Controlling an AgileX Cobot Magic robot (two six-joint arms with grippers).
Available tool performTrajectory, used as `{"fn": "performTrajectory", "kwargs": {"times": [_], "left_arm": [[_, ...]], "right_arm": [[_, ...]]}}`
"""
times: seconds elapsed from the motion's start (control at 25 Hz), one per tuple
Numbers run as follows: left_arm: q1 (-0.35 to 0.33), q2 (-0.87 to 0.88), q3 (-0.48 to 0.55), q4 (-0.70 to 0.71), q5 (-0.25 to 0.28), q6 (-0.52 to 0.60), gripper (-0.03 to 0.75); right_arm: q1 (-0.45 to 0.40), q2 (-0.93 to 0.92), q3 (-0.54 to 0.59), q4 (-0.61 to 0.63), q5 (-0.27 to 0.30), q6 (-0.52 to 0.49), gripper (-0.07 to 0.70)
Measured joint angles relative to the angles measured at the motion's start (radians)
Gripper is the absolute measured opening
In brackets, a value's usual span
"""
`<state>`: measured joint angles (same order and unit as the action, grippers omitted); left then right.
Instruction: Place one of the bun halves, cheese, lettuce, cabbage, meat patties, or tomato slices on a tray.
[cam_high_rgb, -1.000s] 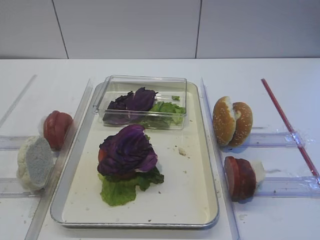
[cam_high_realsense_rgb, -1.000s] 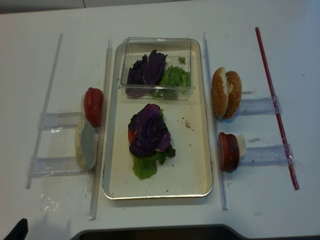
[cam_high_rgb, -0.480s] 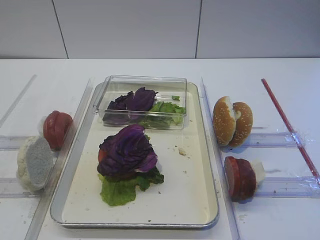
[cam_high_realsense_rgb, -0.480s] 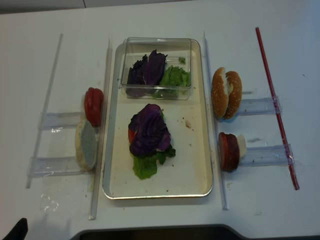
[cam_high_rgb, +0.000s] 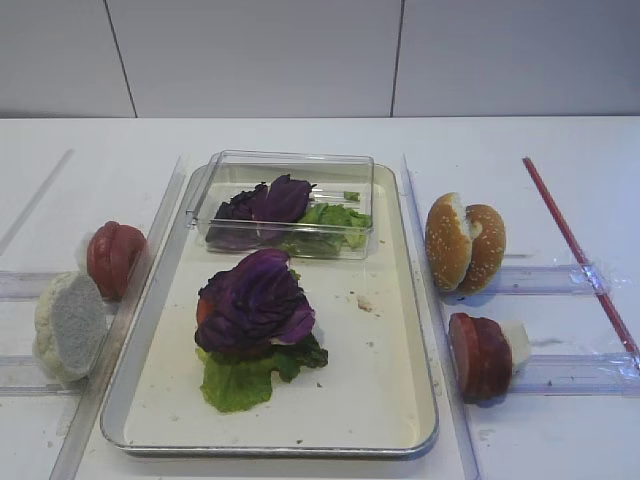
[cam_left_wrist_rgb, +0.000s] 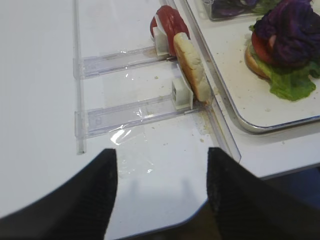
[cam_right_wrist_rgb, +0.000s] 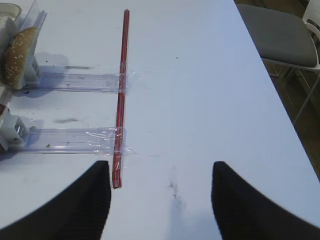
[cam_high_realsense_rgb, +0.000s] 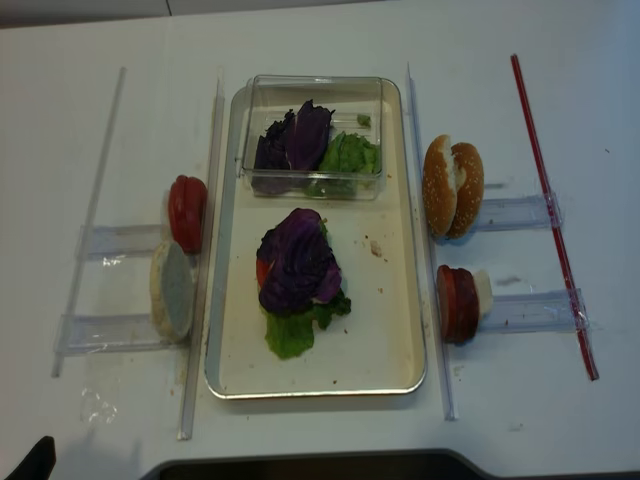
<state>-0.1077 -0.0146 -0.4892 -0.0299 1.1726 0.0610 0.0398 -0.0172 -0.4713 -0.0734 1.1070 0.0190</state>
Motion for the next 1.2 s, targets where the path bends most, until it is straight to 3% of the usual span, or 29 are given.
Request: {"fn": "performTrajectory", "kwargs": {"times": [1.2], "left_arm": [[0.000, 0.000, 0.000, 0.000, 0.000, 0.000, 0.368]], "right_arm": [[0.000, 0.000, 0.000, 0.000, 0.000, 0.000, 0.459]]}}
